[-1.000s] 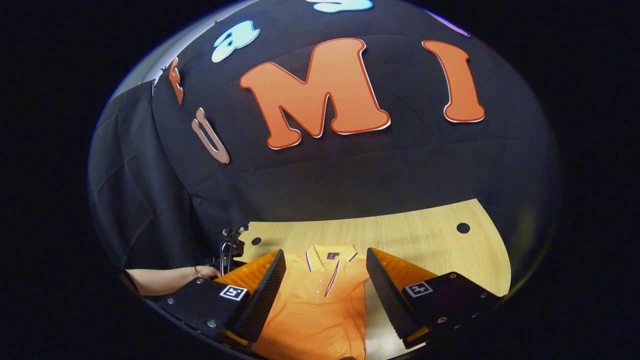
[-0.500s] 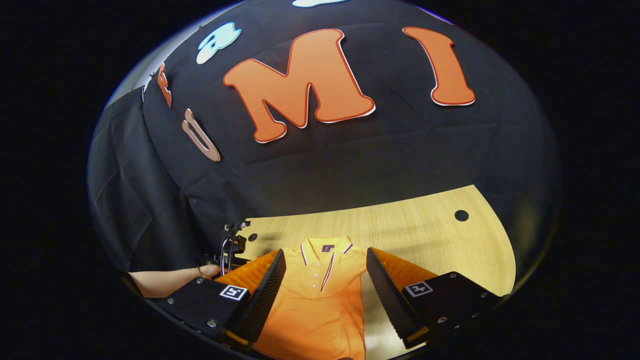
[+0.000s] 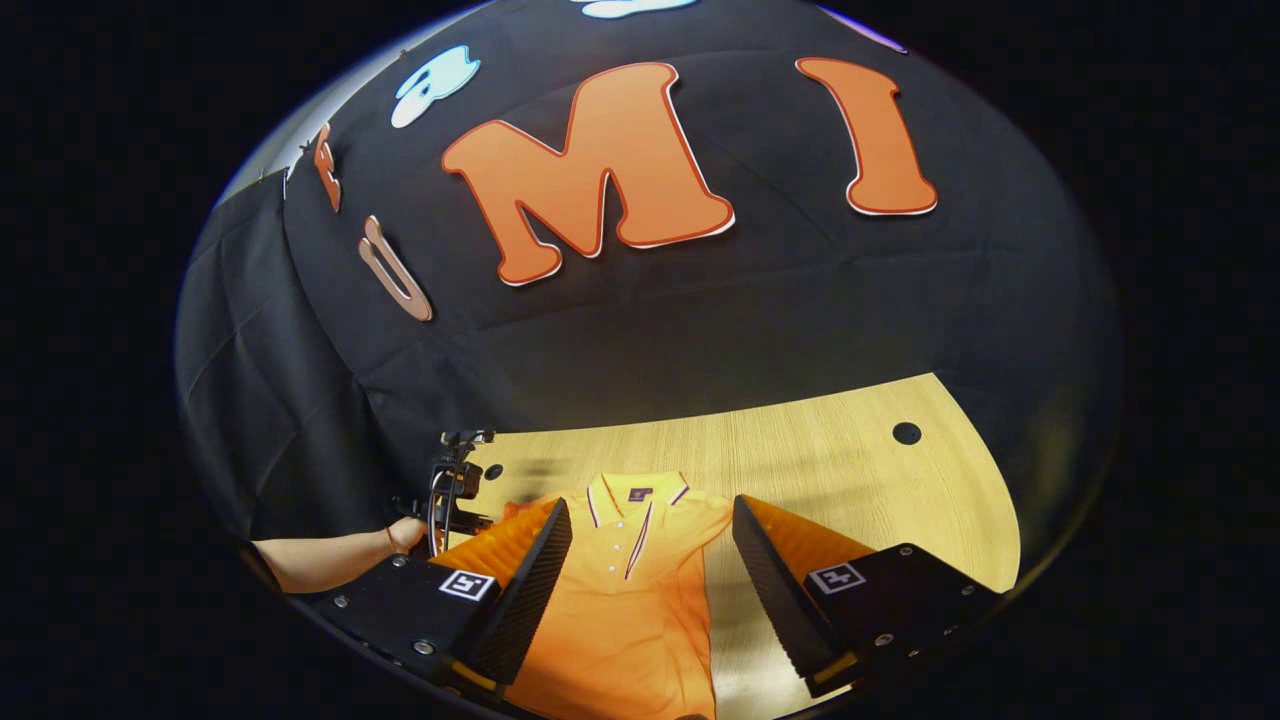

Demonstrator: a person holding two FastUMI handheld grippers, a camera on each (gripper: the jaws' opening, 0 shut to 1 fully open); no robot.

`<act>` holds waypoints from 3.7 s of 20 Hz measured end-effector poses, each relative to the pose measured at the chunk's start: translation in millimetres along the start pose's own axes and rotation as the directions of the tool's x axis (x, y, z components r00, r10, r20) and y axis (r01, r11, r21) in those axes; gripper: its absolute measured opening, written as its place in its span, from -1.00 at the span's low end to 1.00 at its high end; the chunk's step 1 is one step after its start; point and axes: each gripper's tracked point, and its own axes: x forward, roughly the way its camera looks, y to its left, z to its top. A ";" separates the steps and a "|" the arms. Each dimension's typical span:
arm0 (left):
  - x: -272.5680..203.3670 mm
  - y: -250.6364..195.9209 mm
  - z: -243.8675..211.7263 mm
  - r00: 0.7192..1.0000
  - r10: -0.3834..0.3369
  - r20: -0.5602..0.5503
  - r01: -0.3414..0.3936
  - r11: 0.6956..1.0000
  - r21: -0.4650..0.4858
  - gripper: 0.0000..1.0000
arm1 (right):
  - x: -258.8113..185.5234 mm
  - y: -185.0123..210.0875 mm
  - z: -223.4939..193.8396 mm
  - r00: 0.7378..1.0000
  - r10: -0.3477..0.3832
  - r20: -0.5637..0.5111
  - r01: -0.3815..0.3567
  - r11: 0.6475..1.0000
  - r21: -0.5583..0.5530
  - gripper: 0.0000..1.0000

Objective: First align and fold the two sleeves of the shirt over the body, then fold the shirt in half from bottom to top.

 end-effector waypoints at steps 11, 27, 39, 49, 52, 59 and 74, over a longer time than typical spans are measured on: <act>-94.6 -61.7 43.3 0.983 -0.087 0.160 0.070 0.992 0.107 -0.99 | -35.2 -9.8 9.9 0.998 0.004 0.058 -0.004 1.000 0.004 0.97; -84.7 -228.3 13.0 0.976 -0.192 0.101 0.153 0.939 0.309 -0.97 | -90.1 -81.3 -30.6 0.995 -0.101 0.027 0.100 0.994 0.032 0.96; -69.1 -223.1 -12.8 0.979 -0.198 0.051 0.183 0.962 0.204 0.97 | -88.1 -83.3 -45.3 0.992 -0.122 -0.022 0.122 0.992 -0.009 0.97; -161.3 -157.3 -29.3 0.945 -0.261 0.195 0.241 0.963 0.118 0.98 | -72.1 -45.2 -71.6 0.993 -0.079 -0.092 0.073 0.995 -0.067 0.97; -185.9 -134.2 -52.0 0.935 -0.254 0.248 0.224 0.964 0.145 0.98 | -68.6 -51.3 -91.4 0.981 -0.148 -0.129 0.133 0.984 -0.119 0.97; -212.1 -100.2 -155.4 0.939 -0.277 0.201 0.247 0.955 0.165 0.97 | -90.8 -35.7 -199.0 0.917 -0.204 -0.342 0.139 0.969 -0.206 0.97; -151.8 -69.3 -356.7 0.983 -0.178 -0.039 0.182 0.978 0.106 0.97 | -114.9 -28.2 -357.8 0.694 -0.270 -0.668 0.134 0.959 -0.249 0.98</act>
